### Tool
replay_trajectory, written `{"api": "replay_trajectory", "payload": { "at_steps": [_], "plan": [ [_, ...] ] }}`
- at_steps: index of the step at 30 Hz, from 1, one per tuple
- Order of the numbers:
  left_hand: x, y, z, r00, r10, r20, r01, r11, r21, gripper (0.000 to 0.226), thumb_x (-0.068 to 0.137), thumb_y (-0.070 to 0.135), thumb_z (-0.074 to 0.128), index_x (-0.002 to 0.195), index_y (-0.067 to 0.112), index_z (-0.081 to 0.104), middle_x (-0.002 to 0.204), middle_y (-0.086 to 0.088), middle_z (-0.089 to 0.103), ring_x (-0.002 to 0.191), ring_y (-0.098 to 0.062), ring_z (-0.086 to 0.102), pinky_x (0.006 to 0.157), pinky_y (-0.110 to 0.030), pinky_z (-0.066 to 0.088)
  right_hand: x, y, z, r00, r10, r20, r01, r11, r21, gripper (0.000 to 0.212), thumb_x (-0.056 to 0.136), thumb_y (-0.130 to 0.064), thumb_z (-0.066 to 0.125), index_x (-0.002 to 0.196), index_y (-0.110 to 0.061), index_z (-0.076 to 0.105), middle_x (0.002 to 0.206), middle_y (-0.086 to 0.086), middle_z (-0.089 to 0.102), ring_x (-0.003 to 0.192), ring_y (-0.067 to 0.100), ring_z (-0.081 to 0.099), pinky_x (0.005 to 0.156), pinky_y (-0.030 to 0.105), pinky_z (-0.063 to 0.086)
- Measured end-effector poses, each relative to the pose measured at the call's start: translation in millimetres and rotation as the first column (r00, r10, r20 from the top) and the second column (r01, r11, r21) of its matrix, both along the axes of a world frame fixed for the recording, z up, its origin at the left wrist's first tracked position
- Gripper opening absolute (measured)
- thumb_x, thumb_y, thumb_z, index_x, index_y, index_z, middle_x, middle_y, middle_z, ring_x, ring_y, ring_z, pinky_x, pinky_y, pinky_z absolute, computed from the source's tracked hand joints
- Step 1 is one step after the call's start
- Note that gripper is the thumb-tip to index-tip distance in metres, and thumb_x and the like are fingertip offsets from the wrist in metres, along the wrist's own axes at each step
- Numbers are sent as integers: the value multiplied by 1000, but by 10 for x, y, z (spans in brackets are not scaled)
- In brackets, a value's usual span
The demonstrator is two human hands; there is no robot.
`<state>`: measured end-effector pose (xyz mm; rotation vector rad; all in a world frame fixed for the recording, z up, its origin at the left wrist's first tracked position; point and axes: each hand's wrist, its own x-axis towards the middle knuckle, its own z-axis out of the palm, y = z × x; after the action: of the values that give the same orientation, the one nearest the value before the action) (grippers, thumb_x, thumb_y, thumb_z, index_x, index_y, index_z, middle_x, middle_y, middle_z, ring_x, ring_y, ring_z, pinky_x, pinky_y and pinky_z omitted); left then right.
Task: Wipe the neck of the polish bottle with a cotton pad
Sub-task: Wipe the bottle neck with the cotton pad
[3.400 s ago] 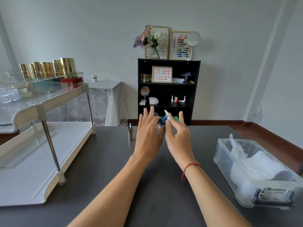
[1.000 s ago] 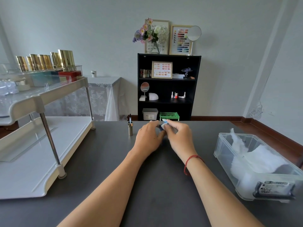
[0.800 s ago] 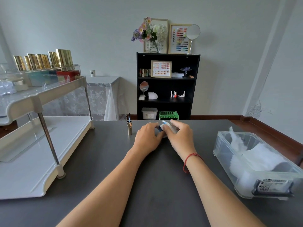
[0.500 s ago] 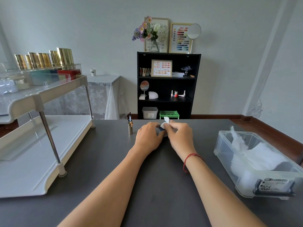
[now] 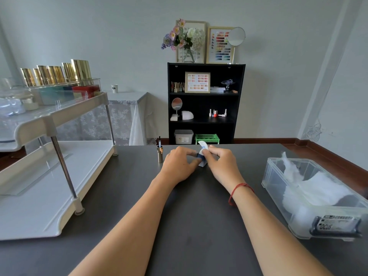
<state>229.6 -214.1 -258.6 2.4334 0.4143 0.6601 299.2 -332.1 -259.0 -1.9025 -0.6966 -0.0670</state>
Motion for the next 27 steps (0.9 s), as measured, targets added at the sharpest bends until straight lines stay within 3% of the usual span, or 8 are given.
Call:
{"api": "replay_trajectory", "payload": {
  "at_steps": [2,5,8,10,16,19,25,27],
  "plan": [
    [14,26,-16,1000,4,9,-4,1000,-19,27,89,34,63,111,21,71,114,-2,70,107,-22,61,96,-44,48,-12,3,5,999,18,26,-17,999,-44,29,95,-31,51,110,-16,70,126,5,64,118,24,56,102,41,42],
    [51,43,-38,997,16,-77,-17,1000,-12,37,90,42,59,120,21,61,125,-3,62,120,-24,53,111,-50,33,-18,-12,28,999,49,-13,-49,998,-37,28,95,-32,46,81,-27,70,87,-2,66,89,21,58,85,34,45],
    [80,36,-58,972,1,-234,23,995,99,51,96,46,45,141,23,40,148,-5,44,146,-24,24,120,-55,0,-13,-15,29,997,66,-44,-68,997,-41,29,93,-34,47,102,-23,72,127,1,62,115,20,55,103,39,42],
    [83,34,-60,966,-21,-259,55,991,121,51,97,46,41,143,24,37,152,-7,38,149,-24,15,118,-56,-7,-19,-16,22,997,62,-54,-64,998,-22,30,92,-34,50,110,-21,70,137,1,55,125,20,50,108,40,38],
    [92,44,-63,976,-34,-216,63,990,127,37,96,49,43,121,25,55,139,-10,51,145,-26,27,118,-58,-1,7,-2,-10,999,-18,51,15,998,58,27,90,-25,61,113,-15,69,130,5,61,122,18,54,103,33,44],
    [101,42,-73,986,-36,-162,57,990,126,30,95,47,47,107,23,60,116,-3,63,142,-25,33,117,-57,2,15,-8,-16,998,-7,69,1,996,84,26,87,-22,64,112,-13,70,128,3,62,119,17,56,97,25,43],
    [77,24,-70,997,-10,-80,22,989,144,31,93,43,52,104,17,65,95,-2,69,113,-23,59,118,-58,8,-6,-10,4,996,72,55,-72,997,-2,31,89,-27,62,117,-15,66,140,4,52,132,21,44,112,46,34],
    [73,4,-77,998,18,-60,-7,983,186,34,92,46,53,111,20,64,106,-3,70,119,-27,56,117,-56,8,-2,-7,21,997,62,51,-63,998,31,27,89,-23,62,114,-14,68,140,6,52,131,23,46,111,42,35]
  ]
}}
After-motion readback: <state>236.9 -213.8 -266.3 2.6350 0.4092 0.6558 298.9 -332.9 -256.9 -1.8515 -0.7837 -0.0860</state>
